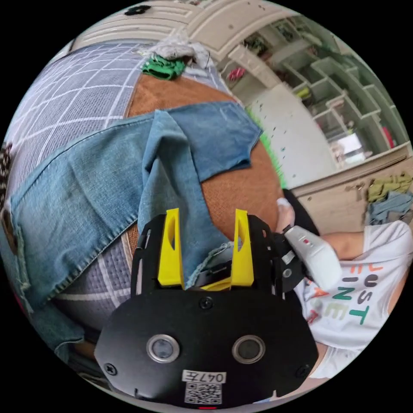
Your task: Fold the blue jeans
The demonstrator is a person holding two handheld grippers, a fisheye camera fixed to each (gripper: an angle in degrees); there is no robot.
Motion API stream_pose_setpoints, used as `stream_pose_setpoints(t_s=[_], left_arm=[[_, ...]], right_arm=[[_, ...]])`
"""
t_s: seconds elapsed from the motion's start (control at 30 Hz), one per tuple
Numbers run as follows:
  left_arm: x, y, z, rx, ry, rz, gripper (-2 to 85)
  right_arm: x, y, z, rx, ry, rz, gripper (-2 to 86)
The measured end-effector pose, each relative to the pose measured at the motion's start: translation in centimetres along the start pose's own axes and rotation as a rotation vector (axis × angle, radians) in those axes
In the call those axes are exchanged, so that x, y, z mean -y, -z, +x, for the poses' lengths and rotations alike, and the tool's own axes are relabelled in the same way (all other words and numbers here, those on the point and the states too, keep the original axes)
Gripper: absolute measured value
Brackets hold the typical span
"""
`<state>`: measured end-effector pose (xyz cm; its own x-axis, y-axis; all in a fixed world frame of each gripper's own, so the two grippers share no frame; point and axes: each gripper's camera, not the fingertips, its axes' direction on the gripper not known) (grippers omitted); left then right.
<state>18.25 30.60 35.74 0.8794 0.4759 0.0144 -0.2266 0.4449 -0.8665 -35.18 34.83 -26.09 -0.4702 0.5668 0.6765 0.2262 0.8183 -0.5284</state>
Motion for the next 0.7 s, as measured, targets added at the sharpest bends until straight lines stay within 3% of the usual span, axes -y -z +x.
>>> stream_pose_setpoints(t_s=[0.13,0.33,0.47,0.57,0.7], left_arm=[[-0.2,1.8,-0.2,-0.033,0.016,0.027,17.7],[-2.8,9.0,-1.9,-0.198,0.064,0.313,15.0],[-2.4,9.3,-0.3,-0.18,0.02,0.223,15.5],[-2.1,8.9,1.2,-0.172,-0.014,0.14,16.7],[-1.8,9.5,4.2,-0.098,-0.082,0.074,18.4]], right_arm=[[-4.8,4.6,0.8,-0.036,-0.066,0.085,6.8],[-12.0,9.1,8.2,-0.225,-0.486,0.115,5.0],[-13.1,7.1,14.5,-0.086,-0.665,0.128,5.2],[-13.8,5.4,17.1,-0.003,-0.777,0.152,0.5],[-14.4,5.3,17.9,0.097,-0.807,0.242,-0.9]])
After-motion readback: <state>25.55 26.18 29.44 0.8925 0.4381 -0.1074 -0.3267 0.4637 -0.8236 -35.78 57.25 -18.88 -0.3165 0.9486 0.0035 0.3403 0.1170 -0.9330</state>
